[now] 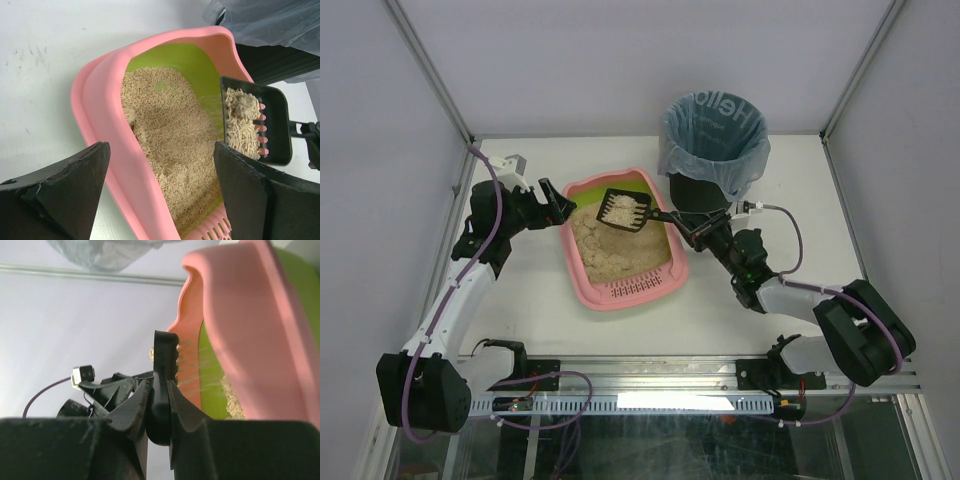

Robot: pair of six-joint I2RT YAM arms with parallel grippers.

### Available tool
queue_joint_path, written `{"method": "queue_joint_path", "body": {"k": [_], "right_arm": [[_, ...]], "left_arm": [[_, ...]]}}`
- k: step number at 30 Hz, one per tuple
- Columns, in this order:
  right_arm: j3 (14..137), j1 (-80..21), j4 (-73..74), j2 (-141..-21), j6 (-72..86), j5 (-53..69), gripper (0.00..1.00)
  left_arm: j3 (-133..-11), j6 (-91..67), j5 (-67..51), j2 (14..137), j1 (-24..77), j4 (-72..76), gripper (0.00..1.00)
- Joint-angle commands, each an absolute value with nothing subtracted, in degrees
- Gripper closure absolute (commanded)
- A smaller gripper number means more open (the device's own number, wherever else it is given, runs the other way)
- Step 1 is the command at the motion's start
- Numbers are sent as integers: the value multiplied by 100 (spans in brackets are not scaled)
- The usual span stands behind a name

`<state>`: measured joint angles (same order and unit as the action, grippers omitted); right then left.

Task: Clean the litter box

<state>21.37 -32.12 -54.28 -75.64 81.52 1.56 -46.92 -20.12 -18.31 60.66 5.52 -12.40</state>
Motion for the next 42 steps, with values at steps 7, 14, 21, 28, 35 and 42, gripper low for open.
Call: {"method": "queue_joint_path", "body": {"k": [7,14,21,28,35,42], "right_arm": [[2652,-3389,-5586,-7385,7831,378,100],[2686,-3385,-5501,-7370,7744,429,100],[2669,-3342,-5629,-7485,7837,520,100],[2724,-3425,-5426,-7429,7734,515,100],[2823,-3384,-5193,-7329,7689,605,100],[2761,-3401,-5068,-7186,7699,534,100]], "left_arm": [[-4744,-2038,-1865,6066,476,-995,13],[-4742,-2048,-1891,6089,465,-998,13],[-4729,-2046,-1865,6049,449,-1003,12],[-4738,-2054,-1902,6068,455,-1007,12],[-4733,-2063,-1935,6065,448,-1016,12],[-4721,-2065,-1940,6053,447,-1029,12]]}}
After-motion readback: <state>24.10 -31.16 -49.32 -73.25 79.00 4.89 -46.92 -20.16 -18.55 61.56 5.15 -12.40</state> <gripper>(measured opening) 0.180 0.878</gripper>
